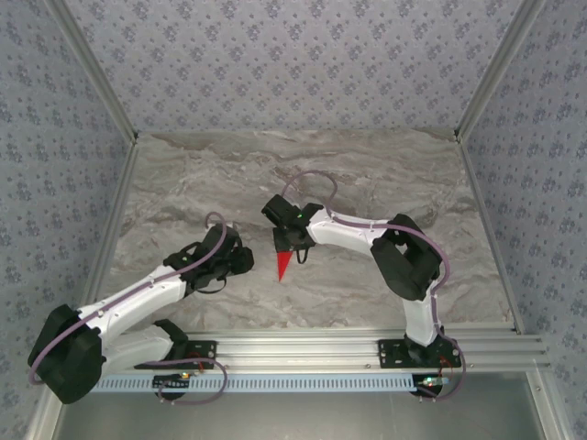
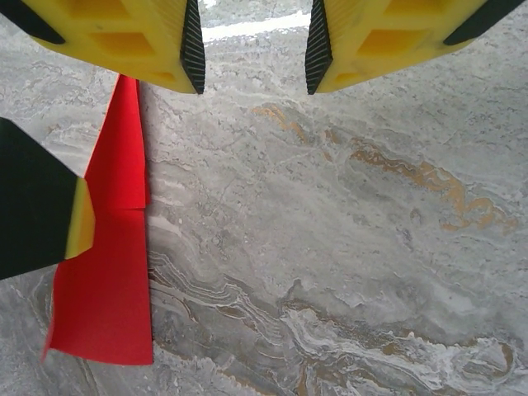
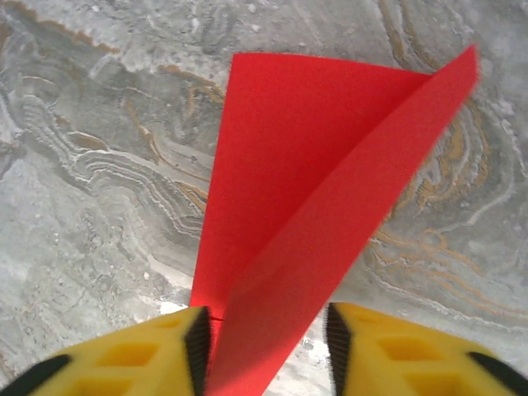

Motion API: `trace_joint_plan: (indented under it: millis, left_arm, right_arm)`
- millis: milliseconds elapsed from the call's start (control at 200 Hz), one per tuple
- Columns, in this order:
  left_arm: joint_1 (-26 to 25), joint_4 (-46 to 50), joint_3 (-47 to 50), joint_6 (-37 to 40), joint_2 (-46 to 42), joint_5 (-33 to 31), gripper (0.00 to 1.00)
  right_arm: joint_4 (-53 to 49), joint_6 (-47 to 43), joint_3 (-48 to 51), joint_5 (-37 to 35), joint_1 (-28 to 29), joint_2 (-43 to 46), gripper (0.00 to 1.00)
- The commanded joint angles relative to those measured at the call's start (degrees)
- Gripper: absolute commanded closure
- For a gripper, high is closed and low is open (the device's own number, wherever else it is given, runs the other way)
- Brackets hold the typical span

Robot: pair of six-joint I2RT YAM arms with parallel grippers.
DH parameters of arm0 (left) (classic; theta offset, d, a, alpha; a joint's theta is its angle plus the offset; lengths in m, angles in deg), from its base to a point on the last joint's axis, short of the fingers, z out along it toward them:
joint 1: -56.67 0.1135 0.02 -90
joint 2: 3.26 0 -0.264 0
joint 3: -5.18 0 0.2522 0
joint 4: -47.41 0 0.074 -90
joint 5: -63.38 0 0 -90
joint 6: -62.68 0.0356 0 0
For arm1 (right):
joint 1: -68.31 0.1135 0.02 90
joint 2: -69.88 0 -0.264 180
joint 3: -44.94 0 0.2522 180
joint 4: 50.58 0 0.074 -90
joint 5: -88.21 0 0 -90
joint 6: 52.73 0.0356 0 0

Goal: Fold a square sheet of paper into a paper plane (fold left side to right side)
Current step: Pick up the paper plane at the center of the table, then place the paper plane at the center of the table.

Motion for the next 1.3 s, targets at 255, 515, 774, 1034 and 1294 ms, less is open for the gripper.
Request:
trace_joint_plan:
  millis: [255, 515, 774, 1034, 1294]
  left_arm:
    - [0.3, 0.5, -0.9, -0.4, 0.7, -0.6, 0.6]
    - [0.3, 1.3, -1.8, -0.2, 0.7, -0.6, 0.6]
    - [0.3, 1.6, -1.9, -0.4, 0.7, -0.4, 0.58]
    - [0.4, 2.4, -3.0, 0.5, 0.6, 0.1, 0.54]
    - [0.3, -1.0, -2.5, 0.3, 0.2, 1.6, 0.45]
  right_arm:
    - [-0.9, 0.2, 6.6, 0.4, -0.4, 11.8, 1.0]
    - [14.0, -6.3, 21.0, 18.3, -6.5, 26.9, 1.0]
    - [25.9, -6.1, 36.5, 29.1, -19.1, 25.1, 0.87]
    - [2.6, -13.9, 30.5, 9.7, -21.0, 32.1, 0.51]
    - [-2.3, -15.8, 28.0, 13.4, -13.0, 33.1, 0.39]
